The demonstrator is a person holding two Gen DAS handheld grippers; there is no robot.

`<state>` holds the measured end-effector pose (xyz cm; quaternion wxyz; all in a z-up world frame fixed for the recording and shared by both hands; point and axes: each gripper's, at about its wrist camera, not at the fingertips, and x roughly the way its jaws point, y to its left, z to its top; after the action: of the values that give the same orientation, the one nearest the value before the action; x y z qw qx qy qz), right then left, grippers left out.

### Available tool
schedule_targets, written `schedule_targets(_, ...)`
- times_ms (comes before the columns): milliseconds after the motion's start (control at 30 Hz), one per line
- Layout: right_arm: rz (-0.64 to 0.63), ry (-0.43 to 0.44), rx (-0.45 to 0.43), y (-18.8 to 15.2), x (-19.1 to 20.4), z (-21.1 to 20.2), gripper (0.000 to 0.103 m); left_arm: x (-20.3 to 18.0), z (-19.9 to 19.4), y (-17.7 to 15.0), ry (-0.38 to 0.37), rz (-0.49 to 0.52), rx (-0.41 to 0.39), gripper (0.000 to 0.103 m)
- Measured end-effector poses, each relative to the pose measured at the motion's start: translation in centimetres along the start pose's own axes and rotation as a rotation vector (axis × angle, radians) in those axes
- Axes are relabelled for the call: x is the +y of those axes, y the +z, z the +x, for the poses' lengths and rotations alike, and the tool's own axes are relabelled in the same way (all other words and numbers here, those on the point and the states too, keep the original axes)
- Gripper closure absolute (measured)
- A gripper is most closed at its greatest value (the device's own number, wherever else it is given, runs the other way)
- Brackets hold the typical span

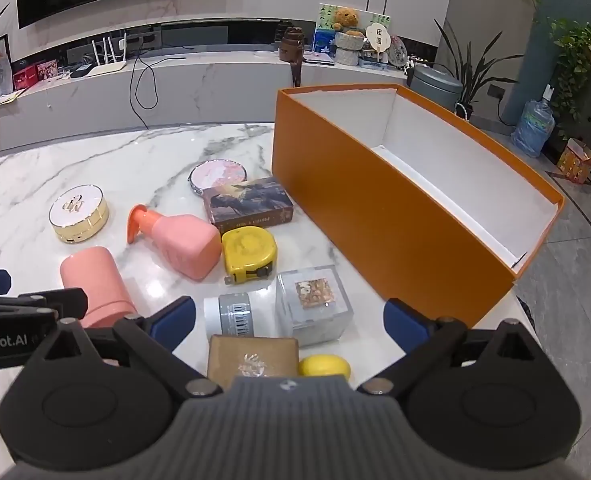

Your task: Organize rigid objects

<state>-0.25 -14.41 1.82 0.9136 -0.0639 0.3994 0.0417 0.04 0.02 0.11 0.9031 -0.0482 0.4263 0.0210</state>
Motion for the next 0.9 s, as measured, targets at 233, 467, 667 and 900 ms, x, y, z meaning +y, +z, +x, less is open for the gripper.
schedule_targets(233, 0.000, 0.003, 0.001, 0.03, -0.20, -0.04, 0.005, -0.01, -0.02, 0.01, 0.000, -0.001, 0.000, 0.002)
schedule_targets(467, 0.000, 0.001, 0.002, 0.02, -0.16, 0.03, 0.005, -0.10, -0.06, 0.09, -0.002, 0.000, 0.001, 0.002)
schedule_targets(667, -0.001, -0.001, 0.004, -0.05, -0.12, -0.02, 0.005, -0.16, -0.10, 0.09, -0.003, -0.002, 0.000, 0.002)
schedule_targets(900, -0.001, -0.001, 0.004, -0.02, -0.14, -0.06, 0.005, -0.03, -0.08, 0.06, -0.004, -0.002, 0.000, 0.002)
